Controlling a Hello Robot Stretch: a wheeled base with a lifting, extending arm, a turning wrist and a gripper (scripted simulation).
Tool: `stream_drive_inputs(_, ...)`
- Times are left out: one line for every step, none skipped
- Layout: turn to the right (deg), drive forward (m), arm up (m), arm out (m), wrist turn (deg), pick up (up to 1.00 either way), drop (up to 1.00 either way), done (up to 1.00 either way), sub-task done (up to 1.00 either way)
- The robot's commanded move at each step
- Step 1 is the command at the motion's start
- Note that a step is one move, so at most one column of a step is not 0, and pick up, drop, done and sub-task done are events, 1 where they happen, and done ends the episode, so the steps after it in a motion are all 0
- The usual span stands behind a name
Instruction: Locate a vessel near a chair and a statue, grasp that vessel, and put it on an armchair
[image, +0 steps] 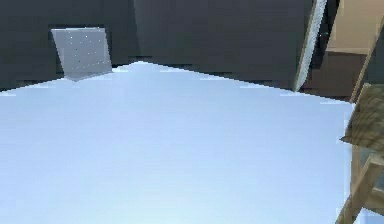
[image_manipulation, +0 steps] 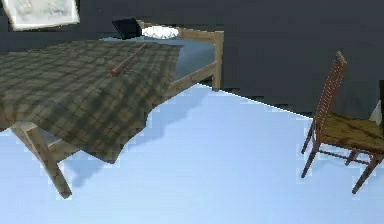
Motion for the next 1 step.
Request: stream_drive_inputs(-45.0,0.00,0.00,0.00,0.0,0.00,0.00,0.00,0.00)
